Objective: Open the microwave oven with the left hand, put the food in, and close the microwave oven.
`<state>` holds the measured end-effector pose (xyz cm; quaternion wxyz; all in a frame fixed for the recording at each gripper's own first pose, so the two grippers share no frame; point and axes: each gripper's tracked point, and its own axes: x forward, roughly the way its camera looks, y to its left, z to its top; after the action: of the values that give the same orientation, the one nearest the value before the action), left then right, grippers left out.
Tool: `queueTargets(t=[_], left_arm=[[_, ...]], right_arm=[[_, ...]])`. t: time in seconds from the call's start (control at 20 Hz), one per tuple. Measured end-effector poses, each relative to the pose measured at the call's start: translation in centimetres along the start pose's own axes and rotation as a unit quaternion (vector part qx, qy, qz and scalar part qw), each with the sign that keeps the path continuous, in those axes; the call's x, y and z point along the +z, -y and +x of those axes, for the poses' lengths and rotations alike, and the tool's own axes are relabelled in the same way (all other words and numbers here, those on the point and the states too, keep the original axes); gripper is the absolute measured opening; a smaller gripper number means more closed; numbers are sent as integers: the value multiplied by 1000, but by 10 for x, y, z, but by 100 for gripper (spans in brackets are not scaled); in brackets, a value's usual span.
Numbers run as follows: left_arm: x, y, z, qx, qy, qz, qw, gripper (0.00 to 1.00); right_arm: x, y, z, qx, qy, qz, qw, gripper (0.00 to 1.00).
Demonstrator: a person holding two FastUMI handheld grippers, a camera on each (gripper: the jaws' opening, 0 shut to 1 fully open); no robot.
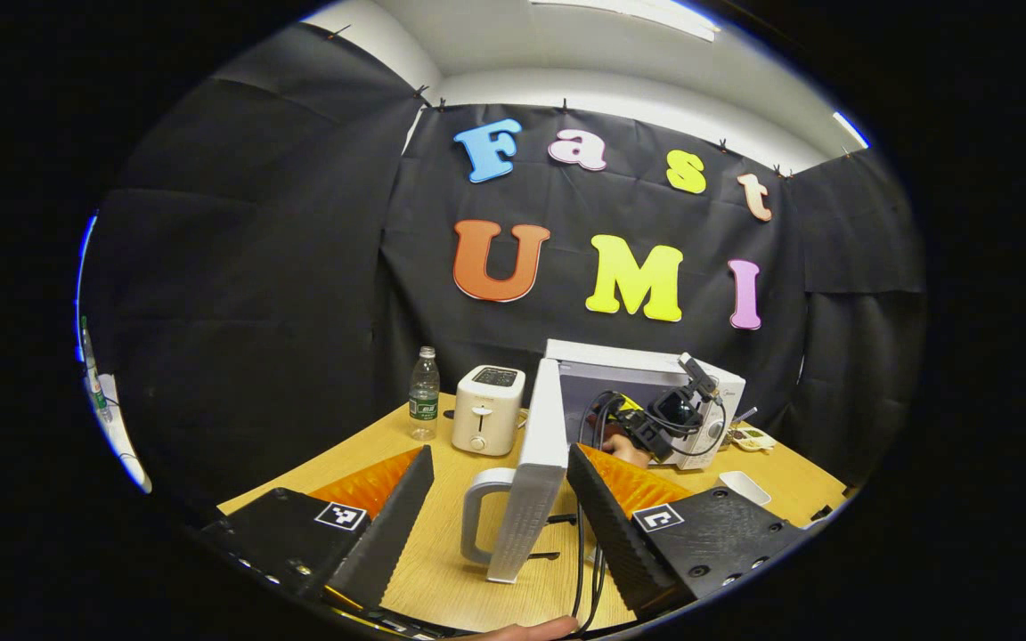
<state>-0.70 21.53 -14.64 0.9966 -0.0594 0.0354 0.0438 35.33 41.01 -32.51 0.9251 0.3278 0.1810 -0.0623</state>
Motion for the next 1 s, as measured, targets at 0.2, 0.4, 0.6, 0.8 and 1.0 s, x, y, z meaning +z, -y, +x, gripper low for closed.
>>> queueTargets(t=[0.2, 0.4, 0.6, 0.8, 1.0], left_arm=[[-3, -13, 0, 0, 2, -9, 1000, 93], [-8, -19, 1, 0, -3, -11, 1000, 93], [-4, -27, -9, 12, 6, 6, 1000, 93], [5, -43, -17, 37, 31, 19, 999, 90], [8, -30, -23, 9, 31, 32, 999, 42]], right_arm=[[25, 10, -41, 24, 18, -38, 999, 94], [53, 13, -101, 74, 33, -82, 993, 94], [73, 34, -170, 112, 27, -126, 985, 94], [88, 67, -244, 139, 24, -188, 972, 94], [125, 101, -306, 142, 52, -250, 956, 94]])
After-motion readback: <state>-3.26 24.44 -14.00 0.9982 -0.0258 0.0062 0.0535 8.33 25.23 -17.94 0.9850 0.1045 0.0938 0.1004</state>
